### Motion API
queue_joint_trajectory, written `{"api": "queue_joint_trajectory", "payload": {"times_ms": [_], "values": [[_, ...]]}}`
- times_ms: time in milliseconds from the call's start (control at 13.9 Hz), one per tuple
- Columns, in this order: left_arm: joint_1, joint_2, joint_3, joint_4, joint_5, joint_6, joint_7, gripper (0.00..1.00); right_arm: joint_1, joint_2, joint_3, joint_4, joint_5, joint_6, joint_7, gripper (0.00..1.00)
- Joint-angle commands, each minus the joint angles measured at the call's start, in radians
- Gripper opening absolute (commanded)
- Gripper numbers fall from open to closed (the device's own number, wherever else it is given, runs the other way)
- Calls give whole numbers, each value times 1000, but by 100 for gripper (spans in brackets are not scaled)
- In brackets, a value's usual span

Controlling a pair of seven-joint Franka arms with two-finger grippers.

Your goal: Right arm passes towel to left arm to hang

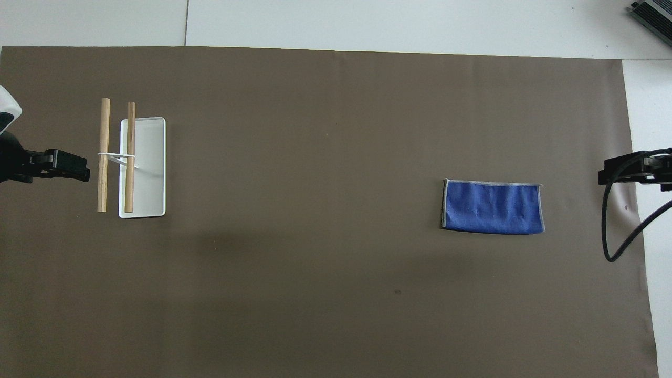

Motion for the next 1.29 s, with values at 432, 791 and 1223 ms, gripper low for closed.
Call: {"api": "queue_joint_trajectory", "payload": {"times_ms": [432, 791, 1223], "values": [[0, -28, -1, -30, 18, 3, 0, 100, -1, -1, 0, -3, 15, -1, -7, 100], [0, -27, -1, -30, 18, 3, 0, 100, -1, -1, 0, -1, 15, -1, -8, 100], [0, -28, -1, -30, 18, 3, 0, 100, -3, -1, 0, -1, 15, -1, -12, 100]]}}
